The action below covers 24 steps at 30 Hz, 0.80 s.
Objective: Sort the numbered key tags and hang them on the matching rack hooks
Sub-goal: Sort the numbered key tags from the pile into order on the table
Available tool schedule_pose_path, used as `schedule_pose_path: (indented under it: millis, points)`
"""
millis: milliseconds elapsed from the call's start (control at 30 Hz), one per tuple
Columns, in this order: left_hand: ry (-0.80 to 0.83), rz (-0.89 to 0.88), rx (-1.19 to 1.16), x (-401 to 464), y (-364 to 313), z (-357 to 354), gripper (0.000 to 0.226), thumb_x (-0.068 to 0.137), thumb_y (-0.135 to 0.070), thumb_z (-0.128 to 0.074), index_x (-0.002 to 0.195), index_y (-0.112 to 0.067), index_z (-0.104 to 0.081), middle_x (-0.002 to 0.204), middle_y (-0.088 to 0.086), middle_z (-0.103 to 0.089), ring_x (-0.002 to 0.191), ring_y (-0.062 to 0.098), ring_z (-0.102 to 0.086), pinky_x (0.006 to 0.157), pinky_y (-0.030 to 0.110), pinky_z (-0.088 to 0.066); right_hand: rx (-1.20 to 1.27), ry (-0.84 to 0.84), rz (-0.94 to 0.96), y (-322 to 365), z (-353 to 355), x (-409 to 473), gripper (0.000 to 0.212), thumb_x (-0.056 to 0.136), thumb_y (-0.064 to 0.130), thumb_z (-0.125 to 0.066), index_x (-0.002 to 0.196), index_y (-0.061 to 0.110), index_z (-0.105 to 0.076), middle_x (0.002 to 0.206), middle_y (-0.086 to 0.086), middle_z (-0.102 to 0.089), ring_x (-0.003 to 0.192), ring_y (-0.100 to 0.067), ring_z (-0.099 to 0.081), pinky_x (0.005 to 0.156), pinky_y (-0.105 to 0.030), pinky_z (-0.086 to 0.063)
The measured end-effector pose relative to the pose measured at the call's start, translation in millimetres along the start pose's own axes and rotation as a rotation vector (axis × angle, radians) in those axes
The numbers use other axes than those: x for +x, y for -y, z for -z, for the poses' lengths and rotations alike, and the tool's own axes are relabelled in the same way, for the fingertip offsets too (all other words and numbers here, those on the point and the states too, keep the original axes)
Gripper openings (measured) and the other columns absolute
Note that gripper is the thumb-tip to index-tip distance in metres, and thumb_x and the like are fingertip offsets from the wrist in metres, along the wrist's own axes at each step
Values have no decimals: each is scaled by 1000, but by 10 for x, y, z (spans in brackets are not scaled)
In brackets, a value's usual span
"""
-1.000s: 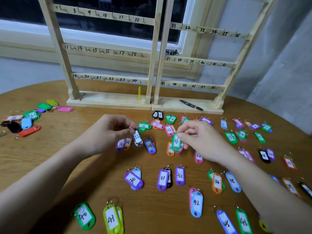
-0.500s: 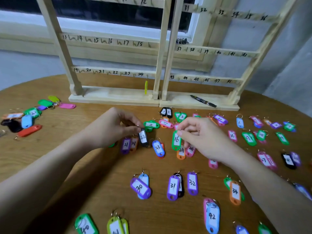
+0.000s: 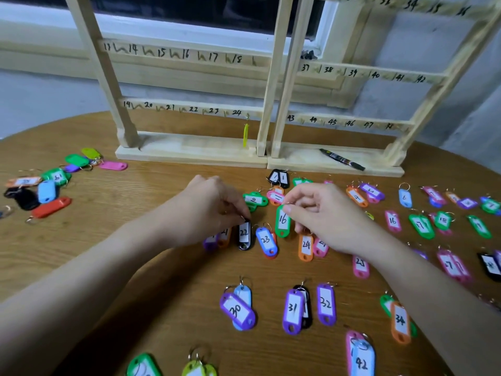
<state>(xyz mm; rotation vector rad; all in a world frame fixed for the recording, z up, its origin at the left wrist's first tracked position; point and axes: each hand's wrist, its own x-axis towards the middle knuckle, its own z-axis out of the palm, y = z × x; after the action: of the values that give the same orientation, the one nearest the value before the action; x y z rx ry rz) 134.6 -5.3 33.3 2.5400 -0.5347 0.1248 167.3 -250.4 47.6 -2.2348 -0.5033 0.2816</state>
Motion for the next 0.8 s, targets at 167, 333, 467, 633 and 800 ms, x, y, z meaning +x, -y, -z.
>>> schedule_pose_path:
  millis: [167, 333, 467, 633, 800]
  points:
    - [25, 24, 96, 8, -37, 19, 14, 89, -30, -75, 96, -42, -74, 97, -24, -63, 98, 5, -48, 89, 33, -29, 17, -16, 8, 40, 18, -9, 3, 98, 18, -65, 97, 18, -68, 74, 3, -72, 61, -6, -68, 56, -12, -45]
    - [27, 17, 149, 27, -168, 49, 23, 92, -26, -67, 109, -41, -71, 115, -15, -60, 112, 13, -45, 100, 42, -31, 22, -39, 1, 21, 103, -160, 5, 97, 14, -65, 96, 18, -68, 78, 0, -72, 61, -8, -69, 55, -19, -53]
    - [-49, -37, 113, 155, -348, 33, 21, 92, -26, -66, 108, -38, -70, 113, -16, -62, 117, 13, -48, 106, 42, -31, 53, -112, -3, -113, 234, -366, 13, 96, 12, -66, 87, 21, -66, 74, 4, -67, 58, -11, -66, 59, -24, -51]
    - [-51, -105, 115, 396, -676, -134, 17, 94, -28, -66, 107, -39, -69, 102, -24, -58, 112, 9, -49, 98, 35, -31, 27, -211, -56, -386, 422, -677, 12, 96, 18, -67, 85, 22, -66, 57, -13, -55, 49, -16, -41, 50, -31, -30]
    - [-4, -142, 138, 598, -895, -327, 9, 95, -33, -64, 97, -42, -65, 98, -26, -54, 110, 6, -47, 105, 38, -30, 46, -324, -101, -618, 675, -857, 10, 93, 14, -69, 84, 17, -73, 69, -2, -56, 56, -7, -45, 53, -19, -37]
